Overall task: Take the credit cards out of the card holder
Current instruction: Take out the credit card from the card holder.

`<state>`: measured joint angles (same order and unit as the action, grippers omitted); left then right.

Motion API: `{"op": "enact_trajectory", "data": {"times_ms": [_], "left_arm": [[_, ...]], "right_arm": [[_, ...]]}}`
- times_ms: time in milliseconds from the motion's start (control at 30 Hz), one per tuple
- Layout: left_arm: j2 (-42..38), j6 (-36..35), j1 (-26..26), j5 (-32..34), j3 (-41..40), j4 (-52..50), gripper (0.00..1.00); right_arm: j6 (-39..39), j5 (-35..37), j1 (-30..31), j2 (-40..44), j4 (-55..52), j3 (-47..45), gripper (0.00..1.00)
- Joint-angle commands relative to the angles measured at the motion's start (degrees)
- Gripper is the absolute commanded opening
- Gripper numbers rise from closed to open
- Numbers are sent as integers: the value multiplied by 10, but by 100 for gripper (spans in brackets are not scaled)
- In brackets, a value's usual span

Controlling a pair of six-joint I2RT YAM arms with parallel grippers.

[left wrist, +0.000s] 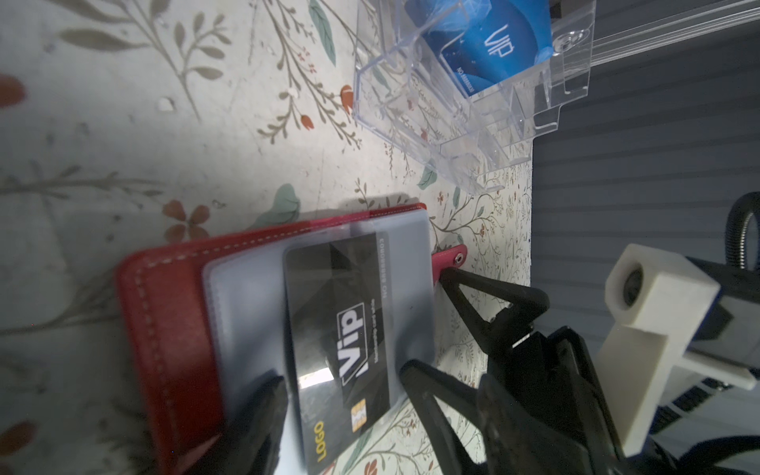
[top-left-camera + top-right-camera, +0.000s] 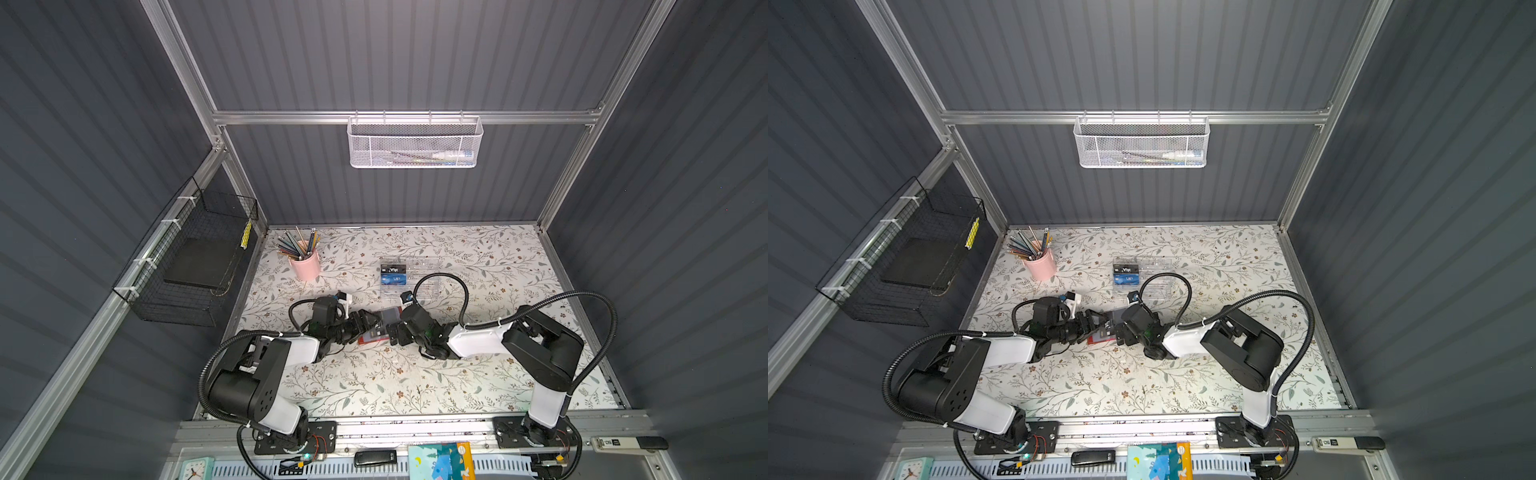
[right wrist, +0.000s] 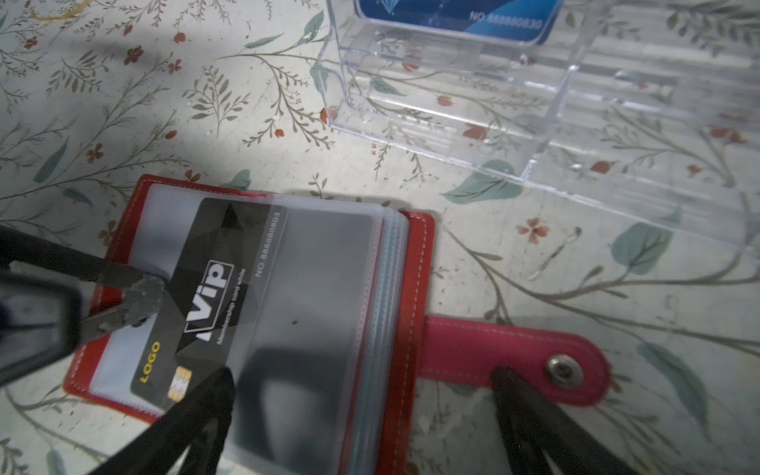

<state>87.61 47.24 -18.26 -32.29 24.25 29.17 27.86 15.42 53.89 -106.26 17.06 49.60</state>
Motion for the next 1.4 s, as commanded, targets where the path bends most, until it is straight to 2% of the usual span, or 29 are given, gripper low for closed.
{"op": "enact_trajectory", "data": {"times_ms": [0, 300, 733, 1367], "left_arm": [[22, 4, 3, 13, -18, -42, 72], [34, 12, 3, 12, -23, -16, 63], [30, 26, 3, 14, -32, 15, 43], [25, 63, 2, 14, -56, 114, 19]], "right_arm": [[-1, 30, 3, -30, -66, 1, 99], [9, 38, 7, -55, -81, 11, 99], [17, 24, 7, -66, -66, 7, 99], [24, -8, 7, -76, -47, 6, 99]]}}
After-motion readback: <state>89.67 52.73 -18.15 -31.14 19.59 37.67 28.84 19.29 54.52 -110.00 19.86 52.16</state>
